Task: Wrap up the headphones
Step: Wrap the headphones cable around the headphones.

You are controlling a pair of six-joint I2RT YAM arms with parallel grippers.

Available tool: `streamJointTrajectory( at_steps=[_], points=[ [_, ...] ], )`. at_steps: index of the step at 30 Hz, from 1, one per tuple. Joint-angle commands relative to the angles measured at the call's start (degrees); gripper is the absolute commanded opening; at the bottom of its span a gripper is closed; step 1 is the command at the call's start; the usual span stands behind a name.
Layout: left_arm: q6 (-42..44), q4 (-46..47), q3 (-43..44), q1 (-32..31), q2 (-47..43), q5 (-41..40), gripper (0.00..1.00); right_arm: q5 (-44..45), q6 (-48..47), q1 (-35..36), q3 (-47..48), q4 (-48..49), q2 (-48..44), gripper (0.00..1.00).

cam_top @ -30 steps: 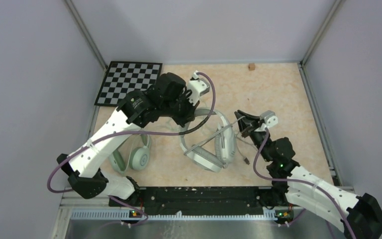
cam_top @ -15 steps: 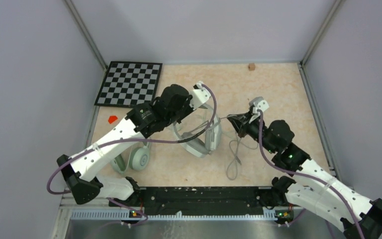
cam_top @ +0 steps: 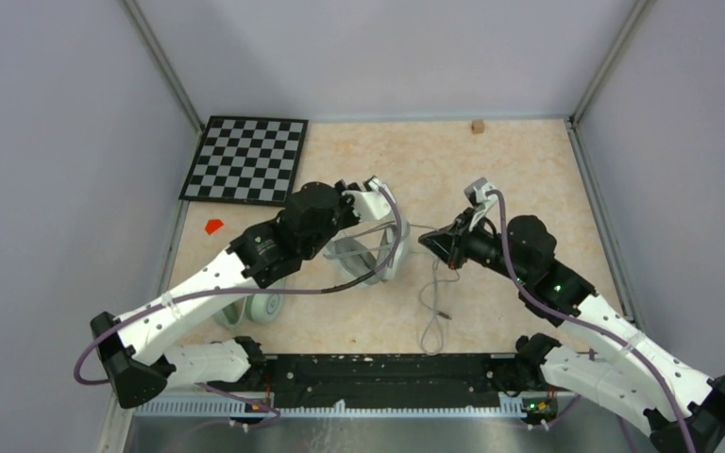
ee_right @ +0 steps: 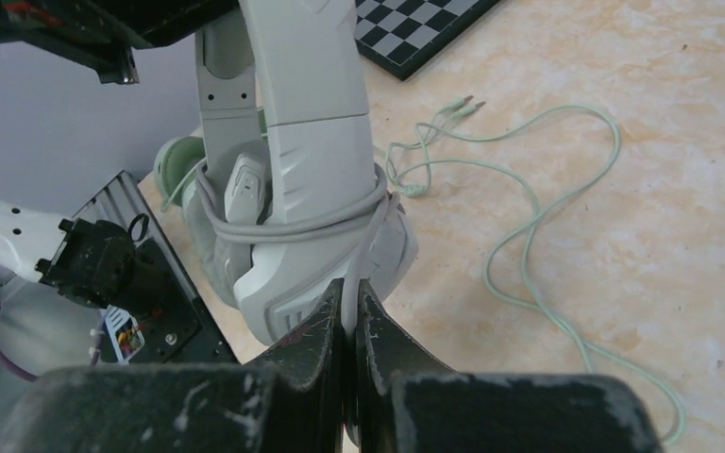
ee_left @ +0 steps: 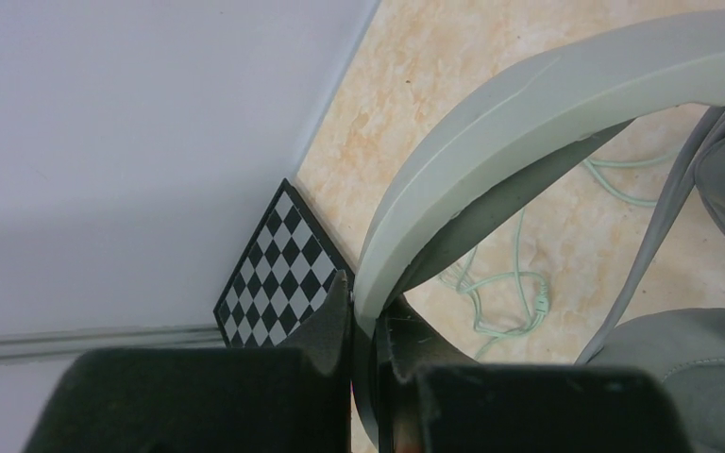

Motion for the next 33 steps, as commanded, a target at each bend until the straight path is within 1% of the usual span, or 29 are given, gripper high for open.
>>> streamJointTrajectory(
  at_steps=[1,4,6,16,21,25,28,31,33],
  points=[
    [4.07,3.03,-2.91,0.9,-3.76,-1.69,0.0,3.58,1.17,-0.63,5.58,1.55,-0.67,0.0],
    [4.16,2.62,-3.68,0.84,-5.06,0.38,0.0,8.24,0.39,-0.68,6.46,-0.7,-0.42,0.0],
    [4.45,2.25,-4.11,0.84,-5.82,2.06,0.0,9.71,-0.26,-0.7,6.5,-1.59,-0.45,0.0],
    [4.84,2.03,-5.79,0.84,-7.73,8.35,0.0,9.26,-0.5,-0.7,6.53,-3.04,0.53,0.0],
    [4.75,2.68,-6.11,0.84,-7.37,7.65,0.0,7.92,-0.73,-0.72,7.58,-4.32,1.38,0.0],
    [3.02,4.05,-5.49,0.84,-5.24,0.46,0.0,2.52,0.59,-0.72,8.0,-4.28,0.15,0.0],
    [1.23,4.44,-4.65,0.84,-3.5,-4.63,0.0,-5.19,3.08,-0.68,7.2,-2.05,-0.63,0.0],
    [-0.75,4.76,-3.78,0.85,-2.12,-8.49,0.0,-14.49,7.26,-0.72,4.21,5.2,-0.86,0.0],
    [-3.22,4.37,-2.78,0.84,-0.97,-10.95,0.0,-20.47,9.99,-0.7,2.02,11.19,-0.4,0.02]
  ],
)
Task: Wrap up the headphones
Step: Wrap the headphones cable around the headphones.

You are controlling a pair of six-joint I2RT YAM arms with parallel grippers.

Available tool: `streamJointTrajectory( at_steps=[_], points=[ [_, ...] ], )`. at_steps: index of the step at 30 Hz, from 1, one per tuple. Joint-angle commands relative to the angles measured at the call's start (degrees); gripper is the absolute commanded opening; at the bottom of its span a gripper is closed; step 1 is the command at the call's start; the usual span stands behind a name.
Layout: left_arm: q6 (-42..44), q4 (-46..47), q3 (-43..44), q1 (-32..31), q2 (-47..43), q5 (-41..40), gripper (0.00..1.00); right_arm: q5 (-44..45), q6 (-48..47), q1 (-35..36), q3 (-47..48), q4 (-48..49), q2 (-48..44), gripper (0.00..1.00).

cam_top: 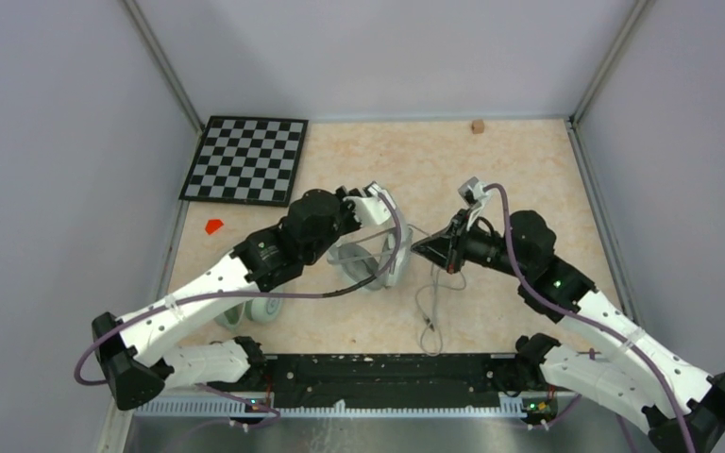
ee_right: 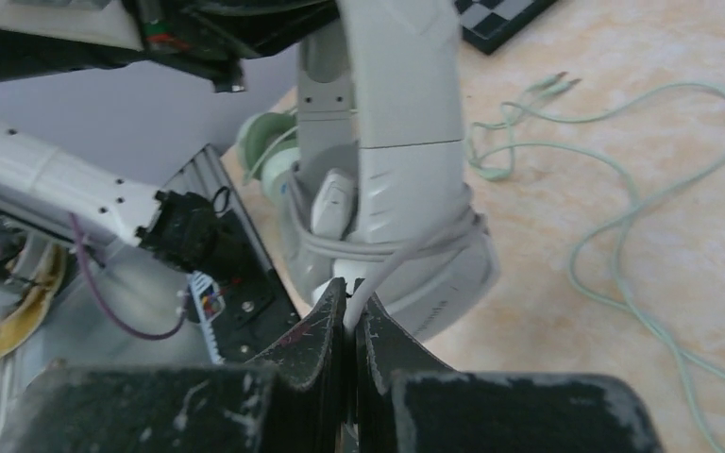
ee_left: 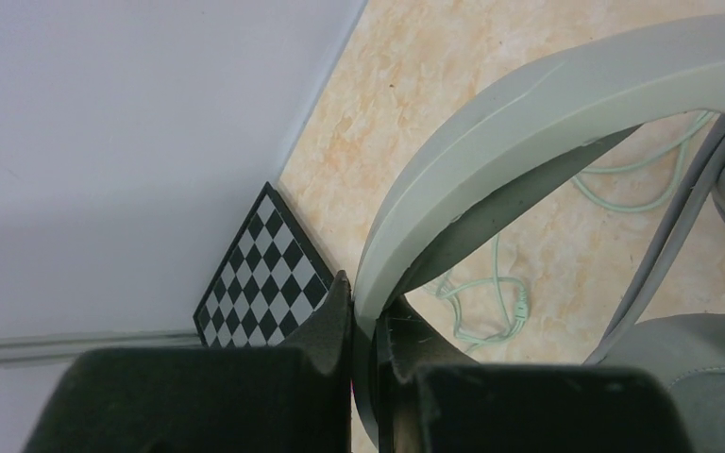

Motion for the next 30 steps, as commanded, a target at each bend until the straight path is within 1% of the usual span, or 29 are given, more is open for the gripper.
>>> streamJointTrajectory(
  at_steps=[1,3,6,11,14,17,20,24,28,30],
  points=[
    [-4.61,-0.26,3.64,1.06,2.3,-13.72,0.0,-16.4,7.73,-0.59,-2.37,17.76,-1.51,0.02],
    [-8.47,-1.72,5.85,1.07,4.01,-15.92,0.0,-18.67,10.07,-0.55,-4.14,22.3,-0.77,0.02],
    [-14.54,-4.57,8.98,1.06,6.36,-18.86,0.0,-19.85,13.01,-0.59,-6.66,28.75,0.17,0.03],
    [-22.25,-5.33,11.28,1.06,6.88,-22.75,0.0,-22.21,18.64,-0.59,-9.89,41.06,2.09,0.06],
    [-27.0,-5.97,12.73,1.06,7.5,-24.4,0.0,-22.71,19.44,-0.48,-10.14,44.65,3.27,0.06],
    [-29.21,-7.89,14.1,1.06,9.61,-27.26,0.0,-23.95,21.22,-0.5,-9.98,48.21,3.85,0.08],
    [-30.36,-9.09,15.25,1.06,11.44,-29.61,0.0,-24.39,23.12,-0.48,-8.96,50.06,4.39,0.11],
    [-33.93,-10.04,16.55,1.06,12.41,-30.15,0.0,-24.25,24.08,0.36,-8.86,52.06,5.41,0.11],
    [-43.24,-15.64,21.49,1.06,14.5,-30.02,0.0,-22.11,21.42,2.14,-10.15,50.38,6.03,0.11],
    [-47.91,-18.51,24.06,1.06,15.57,-29.81,0.0,-20.03,18.71,3.45,-10.01,47.62,6.05,0.11]
  ],
)
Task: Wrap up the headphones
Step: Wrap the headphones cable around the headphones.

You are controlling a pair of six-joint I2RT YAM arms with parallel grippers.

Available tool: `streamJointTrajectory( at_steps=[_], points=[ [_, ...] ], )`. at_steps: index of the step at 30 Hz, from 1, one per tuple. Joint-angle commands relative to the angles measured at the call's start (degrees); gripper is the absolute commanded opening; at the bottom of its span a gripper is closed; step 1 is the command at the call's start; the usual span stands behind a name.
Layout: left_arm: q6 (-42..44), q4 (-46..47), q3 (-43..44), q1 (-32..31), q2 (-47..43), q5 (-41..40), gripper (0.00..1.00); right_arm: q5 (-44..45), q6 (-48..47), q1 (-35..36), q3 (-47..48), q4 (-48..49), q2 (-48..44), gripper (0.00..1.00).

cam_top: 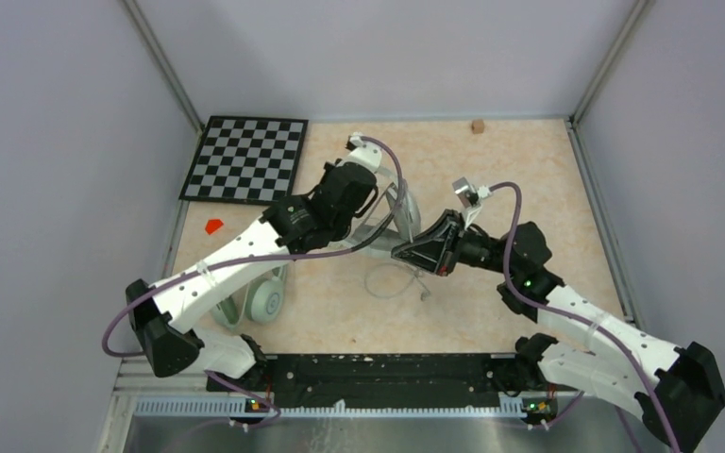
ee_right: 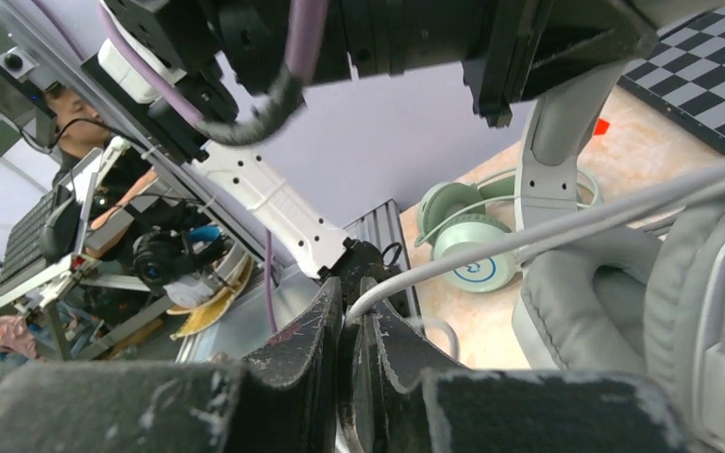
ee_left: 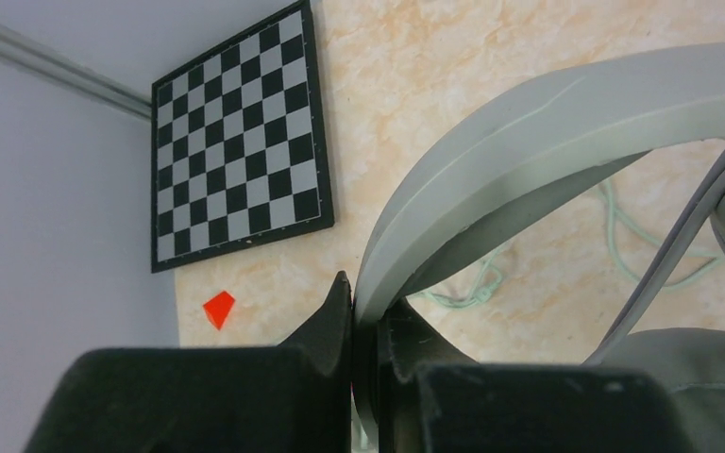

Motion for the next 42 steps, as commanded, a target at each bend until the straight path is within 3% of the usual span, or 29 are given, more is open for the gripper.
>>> streamJointTrajectory(
  at_steps=[1,11,21,27,35,42],
  points=[
    [-15.12,-2.32,8.15,1.21,1.27,-5.56,0.0,0.23,-5.06,4.12,1.61,1.42,-0.68,0.11],
    [-28.09,-1.08,9.35,1.21,-1.38,1.1,0.0,12.83,-15.68,10.76,3.69,-10.04,-0.63,0.1],
    [-31.28,4.55,8.65,1.28,-4.54,1.64,0.0,22.35,-24.12,14.7,7.29,-19.13,-1.6,0.11],
    [-33.08,6.96,8.35,1.26,-5.83,5.49,0.0,25.95,-25.77,15.43,7.68,-19.87,0.2,0.11],
    [-32.8,6.6,10.35,1.21,-5.21,4.39,0.0,31.89,-28.83,17.37,9.03,-23.06,0.03,0.12],
    [-35.67,7.79,9.18,1.21,-7.11,8.08,0.0,36.71,-34.87,17.59,3.2,-12.7,0.28,0.12]
  ],
)
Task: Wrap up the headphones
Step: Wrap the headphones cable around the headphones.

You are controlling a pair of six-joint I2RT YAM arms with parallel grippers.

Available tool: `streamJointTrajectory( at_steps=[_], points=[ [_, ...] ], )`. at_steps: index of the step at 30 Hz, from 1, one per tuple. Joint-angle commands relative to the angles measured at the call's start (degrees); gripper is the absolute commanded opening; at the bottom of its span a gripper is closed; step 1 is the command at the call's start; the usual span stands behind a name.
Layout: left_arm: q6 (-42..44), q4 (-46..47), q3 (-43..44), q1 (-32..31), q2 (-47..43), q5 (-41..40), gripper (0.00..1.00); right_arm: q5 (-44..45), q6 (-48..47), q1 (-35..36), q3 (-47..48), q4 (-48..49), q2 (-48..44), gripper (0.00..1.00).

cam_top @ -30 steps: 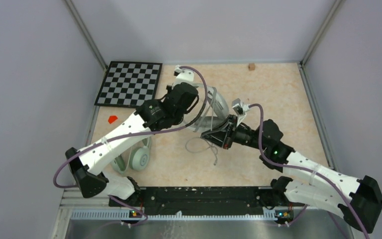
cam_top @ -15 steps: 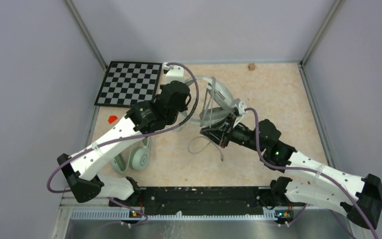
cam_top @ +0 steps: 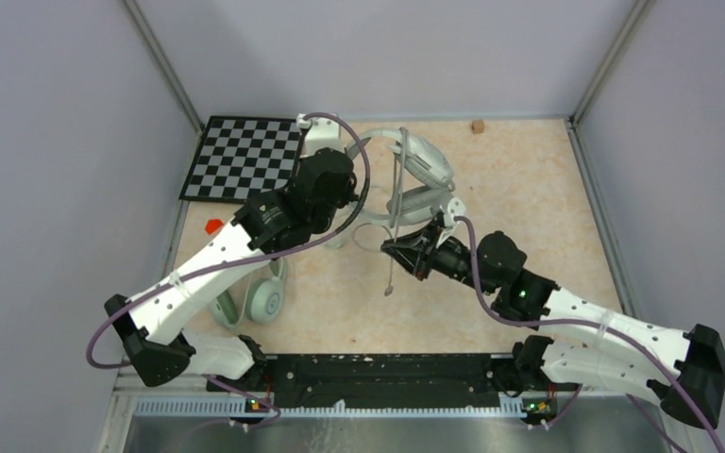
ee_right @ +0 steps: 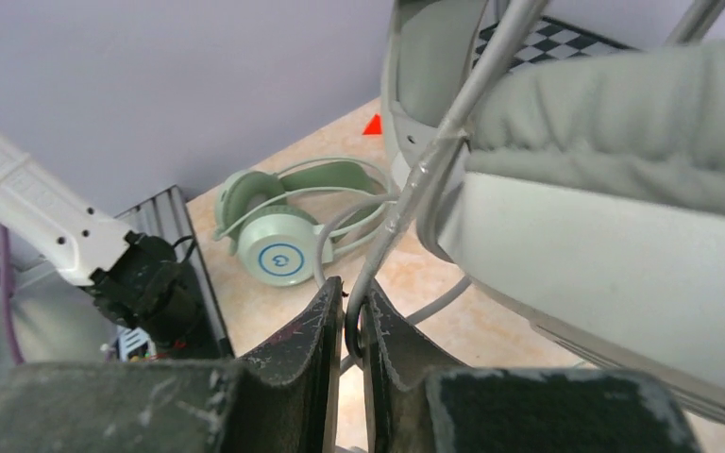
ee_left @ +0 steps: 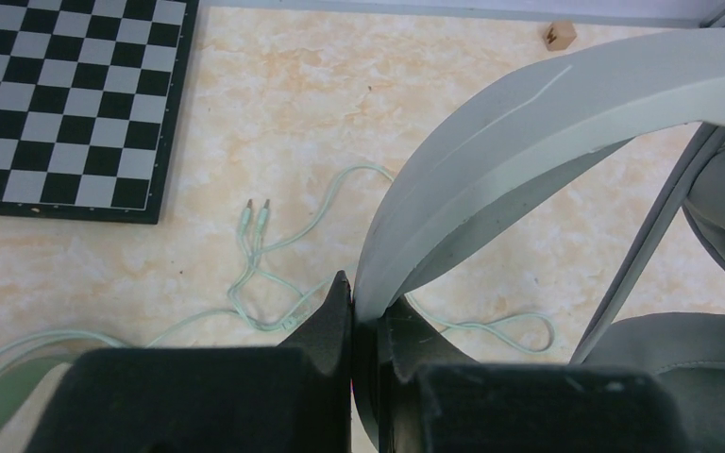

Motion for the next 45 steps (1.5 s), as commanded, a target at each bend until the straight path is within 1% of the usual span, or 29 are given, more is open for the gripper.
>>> streamJointTrajectory(
  at_steps=[1,6,12,18,22,28,30,35,42,43,44,45],
  points=[
    [-5.33,8.43,2.63,0.36,-4.24,2.32,0.0,3.62,-5.11,1.13,-3.34,9.66,0.14,0.12],
    [-5.55,9.42,2.91,0.38,-5.45,3.86,0.0,3.13,-6.92,1.24,-6.09,13.9,0.96,0.15],
    [-6.58,10.29,2.85,0.34,-6.42,5.32,0.0,4.27,-7.44,1.26,-6.98,15.13,2.55,0.17],
    [-6.98,10.58,3.16,0.34,-6.84,6.29,0.0,7.81,-8.16,1.23,-10.01,18.59,2.9,0.18],
    [-7.38,10.62,3.62,0.34,-7.04,6.62,0.0,8.83,-8.92,1.2,-13.04,22.08,2.98,0.2],
    [-7.03,10.87,3.82,0.34,-6.96,5.81,0.0,9.7,-9.19,1.19,-13.77,21.18,2.31,0.26],
    [-7.36,11.04,3.72,0.34,-7.06,6.37,0.0,10.66,-9.53,1.21,-13.96,20.8,2.2,0.27],
    [-7.76,11.07,3.76,0.34,-7.4,7.81,0.0,12.94,-10.31,1.26,-15.25,21.71,1.79,0.21],
    [-10.07,11.4,2.51,0.34,-9.21,14.62,0.0,13.76,-10.7,1.19,-17.2,26.56,3.28,0.18],
    [-10.29,11.72,2.0,0.34,-9.6,15.13,0.0,12.78,-10.74,1.19,-17.2,27.16,3.3,0.18],
    [-10.3,12.05,1.52,0.34,-9.82,15.44,0.0,11.22,-10.81,1.19,-17.19,27.78,3.11,0.22],
    [-10.04,12.14,1.3,0.34,-9.96,15.31,0.0,9.26,-10.88,1.2,-17.1,28.18,2.85,0.23]
  ],
)
